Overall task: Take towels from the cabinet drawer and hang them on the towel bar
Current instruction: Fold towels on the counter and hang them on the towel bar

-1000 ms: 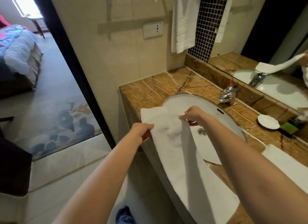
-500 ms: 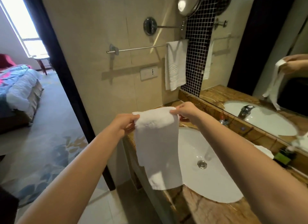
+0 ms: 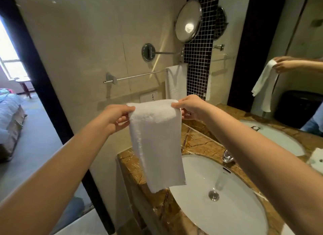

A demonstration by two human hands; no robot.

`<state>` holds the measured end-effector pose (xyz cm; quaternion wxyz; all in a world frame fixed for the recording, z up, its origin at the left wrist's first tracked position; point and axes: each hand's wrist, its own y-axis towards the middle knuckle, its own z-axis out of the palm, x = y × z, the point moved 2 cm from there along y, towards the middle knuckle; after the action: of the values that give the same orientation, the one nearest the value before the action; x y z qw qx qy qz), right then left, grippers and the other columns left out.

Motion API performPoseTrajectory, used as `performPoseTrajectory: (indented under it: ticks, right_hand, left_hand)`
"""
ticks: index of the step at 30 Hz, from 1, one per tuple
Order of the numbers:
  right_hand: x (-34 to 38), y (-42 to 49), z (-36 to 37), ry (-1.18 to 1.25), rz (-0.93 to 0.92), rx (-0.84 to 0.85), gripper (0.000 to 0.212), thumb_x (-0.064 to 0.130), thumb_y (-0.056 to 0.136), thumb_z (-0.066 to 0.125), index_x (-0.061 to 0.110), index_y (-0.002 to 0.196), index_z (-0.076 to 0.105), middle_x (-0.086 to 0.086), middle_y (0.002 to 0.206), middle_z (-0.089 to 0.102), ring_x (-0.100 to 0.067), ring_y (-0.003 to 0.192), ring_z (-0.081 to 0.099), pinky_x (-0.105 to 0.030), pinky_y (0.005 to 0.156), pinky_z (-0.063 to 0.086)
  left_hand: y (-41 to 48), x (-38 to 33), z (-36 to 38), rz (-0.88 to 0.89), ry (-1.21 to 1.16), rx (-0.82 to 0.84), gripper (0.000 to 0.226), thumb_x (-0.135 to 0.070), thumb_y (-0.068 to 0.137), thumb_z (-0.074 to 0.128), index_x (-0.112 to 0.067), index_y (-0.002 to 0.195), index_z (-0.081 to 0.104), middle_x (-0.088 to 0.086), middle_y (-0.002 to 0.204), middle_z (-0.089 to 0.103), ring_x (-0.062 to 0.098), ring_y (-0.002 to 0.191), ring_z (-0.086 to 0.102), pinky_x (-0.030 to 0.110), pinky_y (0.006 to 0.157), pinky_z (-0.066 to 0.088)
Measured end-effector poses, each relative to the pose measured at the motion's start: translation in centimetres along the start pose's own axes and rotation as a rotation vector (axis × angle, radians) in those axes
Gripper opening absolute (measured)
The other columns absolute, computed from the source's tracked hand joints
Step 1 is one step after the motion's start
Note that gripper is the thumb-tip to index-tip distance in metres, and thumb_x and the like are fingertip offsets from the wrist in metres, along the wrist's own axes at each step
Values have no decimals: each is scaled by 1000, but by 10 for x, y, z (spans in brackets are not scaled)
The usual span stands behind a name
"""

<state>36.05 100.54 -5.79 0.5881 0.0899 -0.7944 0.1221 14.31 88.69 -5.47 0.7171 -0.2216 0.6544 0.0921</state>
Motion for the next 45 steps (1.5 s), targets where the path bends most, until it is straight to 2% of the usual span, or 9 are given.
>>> performPoseTrajectory:
  ticks: [4, 11, 15, 23, 28, 31, 33, 38, 45]
  right_hand:
    - [27, 14, -1, -29, -14, -17, 17, 20, 80, 77, 8, 88, 68, -4, 84, 63, -16, 73, 59, -25, 54, 54]
    - [54, 48, 8, -20, -11, -74, 18, 19, 79, 78, 7, 89, 70, -8, 97, 67, -20, 86, 62, -28, 66, 55]
    - [64, 65, 10, -14, -5, -118, 19, 20, 79, 78, 7, 90, 72, -11, 104, 68, -24, 95, 63, -33, 77, 57]
    - [92, 95, 6, -3, -24, -130, 19, 20, 80, 77, 6, 92, 72, -14, 109, 67, -23, 91, 62, -31, 75, 57]
    - [116, 111, -4, -10, -67, -67, 17, 20, 83, 74, 8, 93, 71, -7, 91, 66, -17, 79, 59, -27, 65, 55]
    - [131, 122, -13, -6, -82, -39, 19, 19, 84, 73, 4, 96, 70, -5, 86, 63, -17, 77, 56, -30, 71, 54]
    - [142, 129, -17, -1, -87, -19, 15, 19, 85, 72, 5, 91, 69, -4, 82, 61, -16, 75, 56, -30, 74, 52]
    - [166, 146, -30, 30, -108, 0, 11, 18, 88, 68, 12, 80, 62, 0, 67, 54, -12, 57, 51, -26, 62, 47]
    - [191, 167, -40, 96, -111, 50, 7, 5, 83, 61, 9, 77, 59, -1, 57, 55, -13, 45, 53, -23, 51, 51]
  left_hand:
    - [23, -28, -8, 4, 23, 51, 13, -7, 83, 66, -16, 76, 60, 0, 74, 57, 9, 66, 52, 17, 57, 53]
    - [58, -60, -20, 7, 78, 118, 19, -2, 81, 66, -16, 72, 58, -2, 67, 61, 8, 58, 57, 13, 46, 50]
    - [77, -77, -23, 31, 58, 147, 21, 1, 79, 66, -16, 70, 58, -4, 51, 63, 6, 47, 59, 15, 48, 50]
    - [107, -111, -21, 98, 74, 173, 20, 3, 77, 69, -15, 73, 62, 0, 67, 65, 9, 54, 64, 16, 47, 51]
    - [120, -128, -16, 122, 80, 170, 20, 5, 77, 67, -14, 84, 67, 3, 84, 67, 14, 75, 64, 28, 57, 52]
    - [124, -141, -8, 144, 98, 171, 24, 9, 76, 65, -9, 91, 68, 6, 90, 69, 17, 81, 66, 31, 56, 57]
    - [126, -152, -3, 167, 87, 158, 22, 11, 76, 64, -7, 88, 68, 8, 87, 69, 17, 77, 67, 27, 53, 58]
    - [126, -179, 12, 252, 58, 140, 22, 14, 78, 60, -7, 80, 65, 1, 61, 70, 10, 51, 67, 22, 46, 54]
    - [134, -210, 20, 314, 61, 166, 27, 11, 81, 59, -9, 100, 62, 6, 84, 65, 11, 63, 66, 22, 53, 57]
